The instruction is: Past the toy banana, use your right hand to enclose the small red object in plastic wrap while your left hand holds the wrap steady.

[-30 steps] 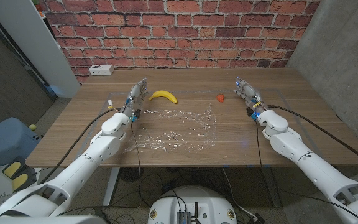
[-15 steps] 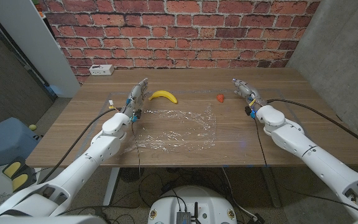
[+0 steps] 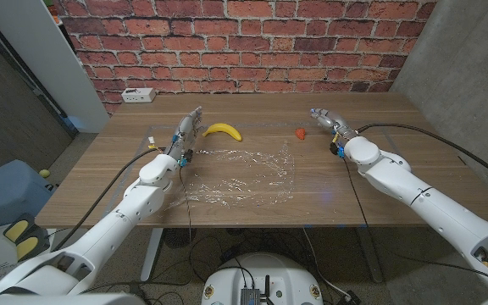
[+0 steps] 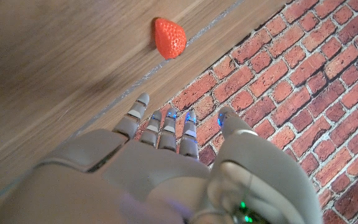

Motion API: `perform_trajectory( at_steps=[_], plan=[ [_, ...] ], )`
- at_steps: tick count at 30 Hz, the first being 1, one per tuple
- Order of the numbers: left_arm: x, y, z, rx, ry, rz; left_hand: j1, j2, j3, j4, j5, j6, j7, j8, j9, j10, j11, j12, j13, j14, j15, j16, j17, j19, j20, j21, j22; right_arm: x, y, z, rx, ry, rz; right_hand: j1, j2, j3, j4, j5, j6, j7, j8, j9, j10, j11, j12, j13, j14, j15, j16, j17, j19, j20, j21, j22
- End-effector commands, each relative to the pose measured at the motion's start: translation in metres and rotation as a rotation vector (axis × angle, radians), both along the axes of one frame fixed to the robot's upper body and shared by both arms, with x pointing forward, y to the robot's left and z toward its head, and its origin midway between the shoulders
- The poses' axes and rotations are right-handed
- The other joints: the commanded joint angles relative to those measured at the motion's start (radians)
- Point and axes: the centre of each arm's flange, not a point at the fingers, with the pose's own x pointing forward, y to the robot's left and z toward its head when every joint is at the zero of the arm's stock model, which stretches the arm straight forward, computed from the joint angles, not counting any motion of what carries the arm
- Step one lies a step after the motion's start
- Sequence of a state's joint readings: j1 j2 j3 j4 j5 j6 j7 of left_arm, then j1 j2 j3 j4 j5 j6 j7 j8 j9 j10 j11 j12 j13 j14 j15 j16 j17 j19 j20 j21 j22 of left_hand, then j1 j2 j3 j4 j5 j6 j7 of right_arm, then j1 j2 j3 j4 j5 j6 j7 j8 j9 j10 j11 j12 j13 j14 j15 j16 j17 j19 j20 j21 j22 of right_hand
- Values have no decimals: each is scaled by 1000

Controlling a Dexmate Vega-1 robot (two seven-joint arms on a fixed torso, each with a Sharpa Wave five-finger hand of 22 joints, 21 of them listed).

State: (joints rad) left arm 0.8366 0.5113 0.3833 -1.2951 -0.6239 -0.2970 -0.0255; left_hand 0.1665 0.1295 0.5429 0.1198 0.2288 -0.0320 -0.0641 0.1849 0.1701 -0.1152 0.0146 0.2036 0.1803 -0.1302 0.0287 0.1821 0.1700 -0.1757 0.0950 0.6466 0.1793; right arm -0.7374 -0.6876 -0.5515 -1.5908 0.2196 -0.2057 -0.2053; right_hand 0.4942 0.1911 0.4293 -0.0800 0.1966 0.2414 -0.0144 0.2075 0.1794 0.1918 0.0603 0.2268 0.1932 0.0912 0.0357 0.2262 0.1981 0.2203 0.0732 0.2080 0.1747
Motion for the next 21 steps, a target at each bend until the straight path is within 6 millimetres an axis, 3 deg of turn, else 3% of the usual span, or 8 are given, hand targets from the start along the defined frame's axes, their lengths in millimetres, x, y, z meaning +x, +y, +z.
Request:
perform_trajectory(
  at_steps=[1, 15, 21],
  plan=[
    [-3, 4, -2, -9, -3, 3, 4, -9, 3, -6, -3, 11, -4, 4, 5, -1, 8, 3, 2, -5, 5, 6, 3, -51, 9, -1, 3, 1, 15, 11, -193, 19, -108, 20, -2, 14, -6, 4, 23, -5, 8, 6, 11, -6, 6, 4, 8, -14, 9, 0, 16, -1, 6, 2],
    [-3, 6, -4, -13, -1, 0, 5, -13, 1, -12, -6, 13, -4, 3, 5, 2, 11, 3, 2, -3, 6, 6, 3, -48, 18, -4, 4, 7, 36, 12, -400, 68, -226, 47, -2, 33, -20, 3, 56, -12, 9, 7, 34, -24, 6, 4, 34, -43, 15, -1, 42, -3, 12, 2],
    [-2, 6, -5, -13, 1, -1, 5, -14, 1, -14, -6, 13, -5, 2, 6, 0, 11, 2, 2, -3, 6, 5, 3, -47, 20, -6, 4, 7, 45, 13, -466, 69, -277, 79, -5, 49, -41, 3, 66, -22, 7, 7, 46, -40, 4, 4, 51, -61, 16, -3, 61, -8, 16, 3]
  ],
)
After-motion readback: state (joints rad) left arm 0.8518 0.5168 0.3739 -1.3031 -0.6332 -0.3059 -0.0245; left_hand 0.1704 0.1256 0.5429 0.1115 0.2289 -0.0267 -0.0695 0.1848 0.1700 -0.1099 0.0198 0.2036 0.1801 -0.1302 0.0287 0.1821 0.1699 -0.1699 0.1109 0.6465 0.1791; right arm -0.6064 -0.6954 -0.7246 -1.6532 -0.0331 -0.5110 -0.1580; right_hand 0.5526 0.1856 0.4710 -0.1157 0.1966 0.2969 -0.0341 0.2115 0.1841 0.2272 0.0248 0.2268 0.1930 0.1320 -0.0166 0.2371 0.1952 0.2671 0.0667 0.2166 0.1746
